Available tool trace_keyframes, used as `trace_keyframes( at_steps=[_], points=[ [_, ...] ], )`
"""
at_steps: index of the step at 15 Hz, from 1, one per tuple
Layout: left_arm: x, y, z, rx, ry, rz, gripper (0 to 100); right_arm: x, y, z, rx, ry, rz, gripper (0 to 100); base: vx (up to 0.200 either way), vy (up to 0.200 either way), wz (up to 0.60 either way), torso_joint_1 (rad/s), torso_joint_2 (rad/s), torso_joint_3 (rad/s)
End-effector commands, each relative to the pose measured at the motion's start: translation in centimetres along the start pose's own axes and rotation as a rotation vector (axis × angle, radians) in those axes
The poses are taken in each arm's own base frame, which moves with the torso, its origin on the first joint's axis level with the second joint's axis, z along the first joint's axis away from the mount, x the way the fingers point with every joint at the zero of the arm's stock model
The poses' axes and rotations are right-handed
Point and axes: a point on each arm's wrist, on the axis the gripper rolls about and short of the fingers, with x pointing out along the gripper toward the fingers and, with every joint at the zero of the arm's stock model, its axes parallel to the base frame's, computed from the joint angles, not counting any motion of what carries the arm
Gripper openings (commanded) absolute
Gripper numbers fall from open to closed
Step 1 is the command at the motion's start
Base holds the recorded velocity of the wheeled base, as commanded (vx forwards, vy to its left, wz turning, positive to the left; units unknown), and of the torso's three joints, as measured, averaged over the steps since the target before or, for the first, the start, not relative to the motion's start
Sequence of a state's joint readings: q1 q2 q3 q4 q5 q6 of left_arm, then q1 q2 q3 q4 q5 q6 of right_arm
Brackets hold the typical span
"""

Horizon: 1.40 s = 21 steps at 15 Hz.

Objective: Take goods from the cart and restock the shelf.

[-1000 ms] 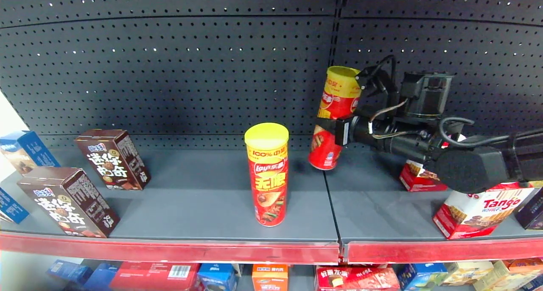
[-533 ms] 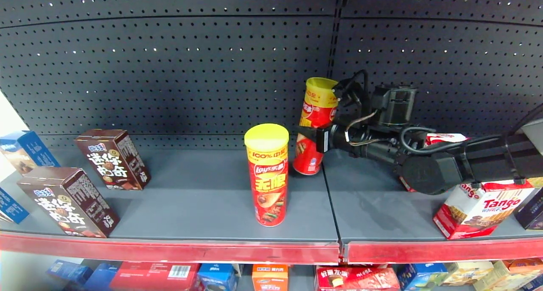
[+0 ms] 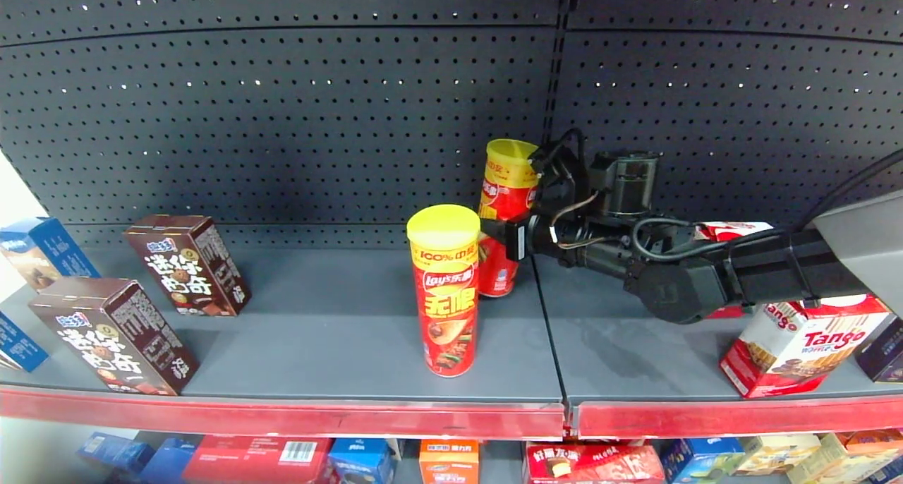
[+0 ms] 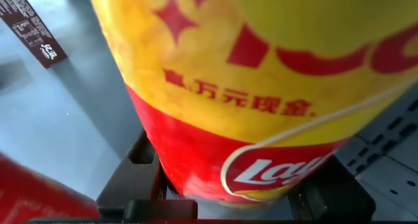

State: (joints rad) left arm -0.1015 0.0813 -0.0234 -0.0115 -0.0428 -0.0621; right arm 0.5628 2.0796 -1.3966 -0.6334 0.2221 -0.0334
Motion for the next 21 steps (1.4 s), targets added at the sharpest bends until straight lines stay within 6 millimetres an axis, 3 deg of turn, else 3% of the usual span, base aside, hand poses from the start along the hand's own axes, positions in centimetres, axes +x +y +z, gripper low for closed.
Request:
trace_keyframes(
  at_steps=[1, 18, 19, 21],
  points=[
    [0.0, 0.0, 0.0, -0.001, 0.004, -0.001, 100, 0.6, 0.4, -0.3, 0.000, 0.002, 0.014, 0, 0.000, 0.000, 0.00, 0.000, 0.00, 0.000],
    [0.0, 0.0, 0.0, -0.006, 0.008, -0.013, 100, 2.8, 1.2, -1.5, -0.002, 0.009, 0.053, 0, 0.000, 0.000, 0.00, 0.000, 0.00, 0.000],
    [0.0, 0.0, 0.0, -0.006, 0.008, -0.015, 100, 2.8, 1.2, -1.5, 0.000, 0.010, 0.053, 100, 0.000, 0.000, 0.00, 0.000, 0.00, 0.000],
    [0.0, 0.0, 0.0, -0.007, 0.008, -0.013, 100, 2.9, 1.2, -1.6, 0.001, 0.012, 0.053, 100, 0.000, 0.000, 0.00, 0.000, 0.00, 0.000]
  ],
)
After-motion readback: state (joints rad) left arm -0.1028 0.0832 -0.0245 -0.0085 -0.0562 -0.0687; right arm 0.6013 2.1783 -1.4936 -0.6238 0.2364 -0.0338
